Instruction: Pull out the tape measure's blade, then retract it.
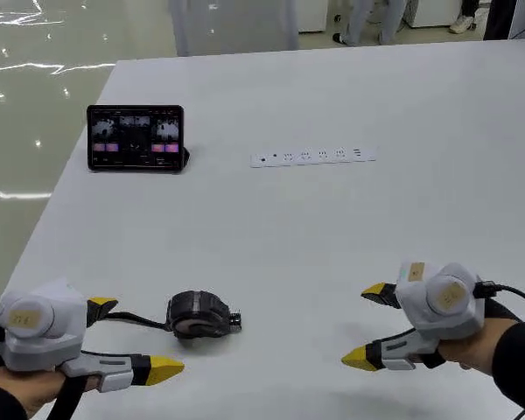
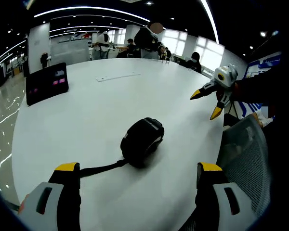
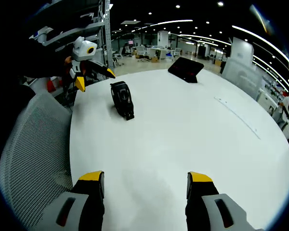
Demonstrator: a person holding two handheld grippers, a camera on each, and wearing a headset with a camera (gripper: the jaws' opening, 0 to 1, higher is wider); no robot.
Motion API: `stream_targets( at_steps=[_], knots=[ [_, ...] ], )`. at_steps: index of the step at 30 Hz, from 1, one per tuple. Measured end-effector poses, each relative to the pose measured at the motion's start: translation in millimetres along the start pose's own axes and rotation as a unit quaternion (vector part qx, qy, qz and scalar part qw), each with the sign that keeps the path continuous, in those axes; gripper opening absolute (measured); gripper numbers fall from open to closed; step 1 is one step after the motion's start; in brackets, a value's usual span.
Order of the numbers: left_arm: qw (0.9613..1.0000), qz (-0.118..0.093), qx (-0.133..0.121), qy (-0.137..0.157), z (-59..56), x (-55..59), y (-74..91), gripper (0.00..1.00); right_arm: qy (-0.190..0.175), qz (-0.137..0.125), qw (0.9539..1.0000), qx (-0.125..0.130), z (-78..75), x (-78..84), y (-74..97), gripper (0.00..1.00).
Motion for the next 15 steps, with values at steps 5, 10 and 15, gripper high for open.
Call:
stream_targets(
  at_steps=[5,10,15],
  knots=[
    [1.0,0.006,0.001,0.004,4.1,7.8,5.8,0.99,-0.021,-0.005,0.9997,0.013,-6.2,13.1,15.4,0.77],
    [0.9999,0.012,0.0,0.005,9.1,9.2,9.3,0.99,-0.029,-0.008,0.9993,0.021,-10.2,27.1,30.1,0.83],
    [0.9999,0.014,-0.002,0.0,12.6,7.8,11.9,0.99,-0.052,-0.005,0.9981,0.031,-16.4,43.2,44.5,0.95]
  ],
)
Point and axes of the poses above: the centre of the closed fingertips' face, and the gripper's own axes: y roughly backward along the fingers, z roughly to its left, x roughly out of its underside, the point moved 6 cm from there along y, roughly backward along the fingers, and after that the axes turned 5 degrees about -x, right-handed, at the moved point
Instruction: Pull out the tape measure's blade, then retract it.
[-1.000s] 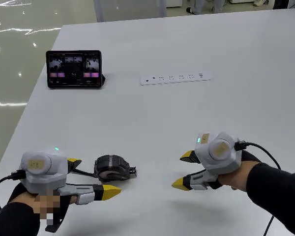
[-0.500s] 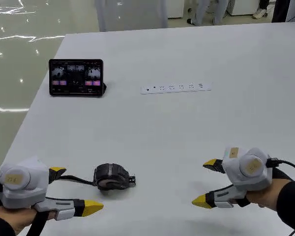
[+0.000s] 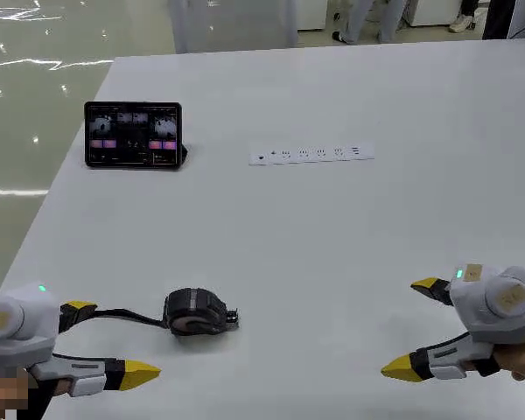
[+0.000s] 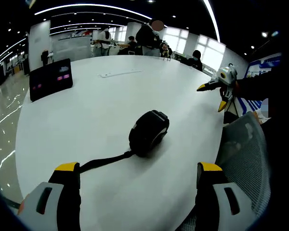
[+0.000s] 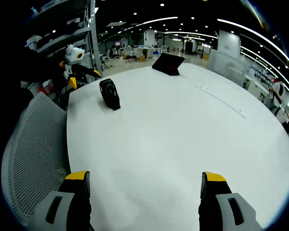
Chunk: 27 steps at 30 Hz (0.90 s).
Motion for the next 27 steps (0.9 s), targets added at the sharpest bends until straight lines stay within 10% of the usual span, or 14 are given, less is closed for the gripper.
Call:
stream_targets(
  at_steps=[27],
  knots=[
    [0.9999,0.006,-0.011,0.001,5.7,7.1,9.0,0.99,-0.028,-0.009,0.9993,0.023,-9.1,37.0,33.4,0.99]
  ],
)
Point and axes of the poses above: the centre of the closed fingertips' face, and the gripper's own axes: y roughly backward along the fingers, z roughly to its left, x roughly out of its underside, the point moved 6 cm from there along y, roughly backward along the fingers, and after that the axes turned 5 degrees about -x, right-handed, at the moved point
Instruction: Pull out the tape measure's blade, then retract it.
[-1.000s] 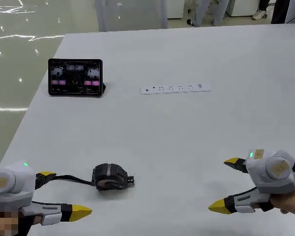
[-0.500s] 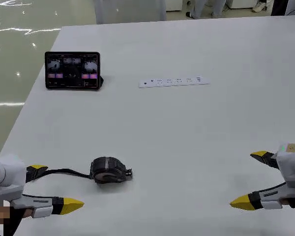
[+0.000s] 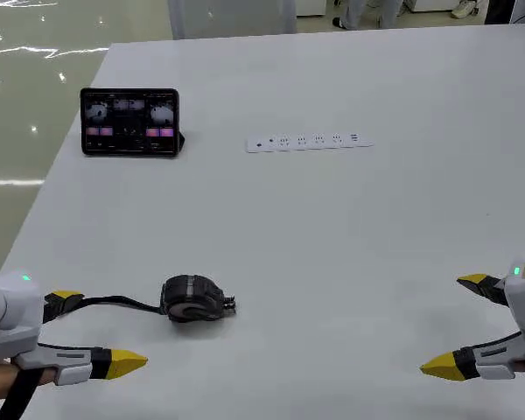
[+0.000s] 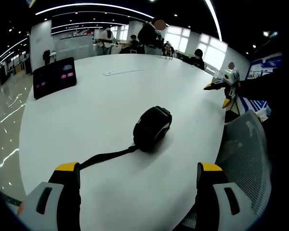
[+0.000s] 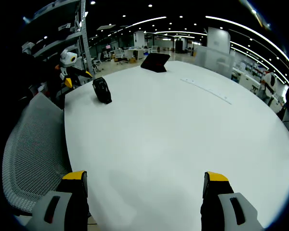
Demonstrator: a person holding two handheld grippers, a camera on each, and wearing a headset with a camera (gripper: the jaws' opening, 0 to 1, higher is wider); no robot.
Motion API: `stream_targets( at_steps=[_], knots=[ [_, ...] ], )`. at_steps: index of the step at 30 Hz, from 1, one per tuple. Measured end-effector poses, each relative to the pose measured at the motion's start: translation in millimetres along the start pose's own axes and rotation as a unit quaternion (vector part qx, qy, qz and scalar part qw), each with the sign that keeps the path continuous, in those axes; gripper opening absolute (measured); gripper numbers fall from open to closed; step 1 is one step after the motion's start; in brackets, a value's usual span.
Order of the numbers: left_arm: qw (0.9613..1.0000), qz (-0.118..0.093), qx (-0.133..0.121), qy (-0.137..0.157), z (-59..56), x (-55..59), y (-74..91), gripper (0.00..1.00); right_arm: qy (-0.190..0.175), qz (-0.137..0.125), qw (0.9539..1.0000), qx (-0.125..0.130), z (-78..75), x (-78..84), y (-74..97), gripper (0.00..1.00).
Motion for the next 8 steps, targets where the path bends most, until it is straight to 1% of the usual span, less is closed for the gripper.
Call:
stream_targets(
  at_steps=[8],
  knots=[
    [1.0,0.002,-0.002,0.0,1.5,1.2,2.1,0.99,0.002,0.001,1.0,0.001,2.6,-1.3,2.7,0.99]
  ],
)
Point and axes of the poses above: the centre of the closed fingertips' face, and the gripper's own axes: y roughly backward along the fingers, z roughly to its left, x roughly out of its underside, the point moved 6 cm from there along y, roughly backward along the fingers, and after that the axes turned 5 degrees about -x, right-handed, at the moved point
